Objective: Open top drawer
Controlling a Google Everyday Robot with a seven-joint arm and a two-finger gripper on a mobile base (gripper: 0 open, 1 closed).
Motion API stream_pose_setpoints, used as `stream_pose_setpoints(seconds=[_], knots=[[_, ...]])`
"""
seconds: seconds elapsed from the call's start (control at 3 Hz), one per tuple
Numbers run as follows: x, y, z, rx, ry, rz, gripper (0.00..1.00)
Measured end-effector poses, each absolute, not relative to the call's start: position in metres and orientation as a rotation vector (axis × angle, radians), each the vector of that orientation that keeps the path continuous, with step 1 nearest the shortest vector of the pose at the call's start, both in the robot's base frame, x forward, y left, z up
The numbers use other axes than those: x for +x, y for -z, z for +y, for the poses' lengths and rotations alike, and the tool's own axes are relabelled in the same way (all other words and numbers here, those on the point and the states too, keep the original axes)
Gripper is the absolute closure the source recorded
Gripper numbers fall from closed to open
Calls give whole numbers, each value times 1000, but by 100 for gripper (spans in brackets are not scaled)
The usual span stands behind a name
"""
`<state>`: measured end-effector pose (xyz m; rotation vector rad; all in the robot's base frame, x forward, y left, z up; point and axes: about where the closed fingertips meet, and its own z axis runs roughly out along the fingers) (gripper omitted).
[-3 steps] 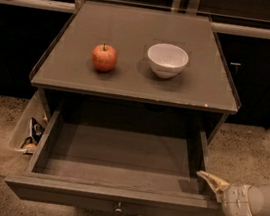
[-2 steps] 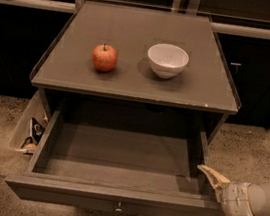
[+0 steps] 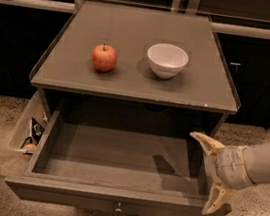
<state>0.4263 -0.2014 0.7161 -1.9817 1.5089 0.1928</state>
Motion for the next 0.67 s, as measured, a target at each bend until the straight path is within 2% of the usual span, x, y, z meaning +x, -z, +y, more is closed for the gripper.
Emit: stream_pose_setpoints(seconds=[0.67], knots=[[448, -744, -195, -1999, -150, 1466, 0]])
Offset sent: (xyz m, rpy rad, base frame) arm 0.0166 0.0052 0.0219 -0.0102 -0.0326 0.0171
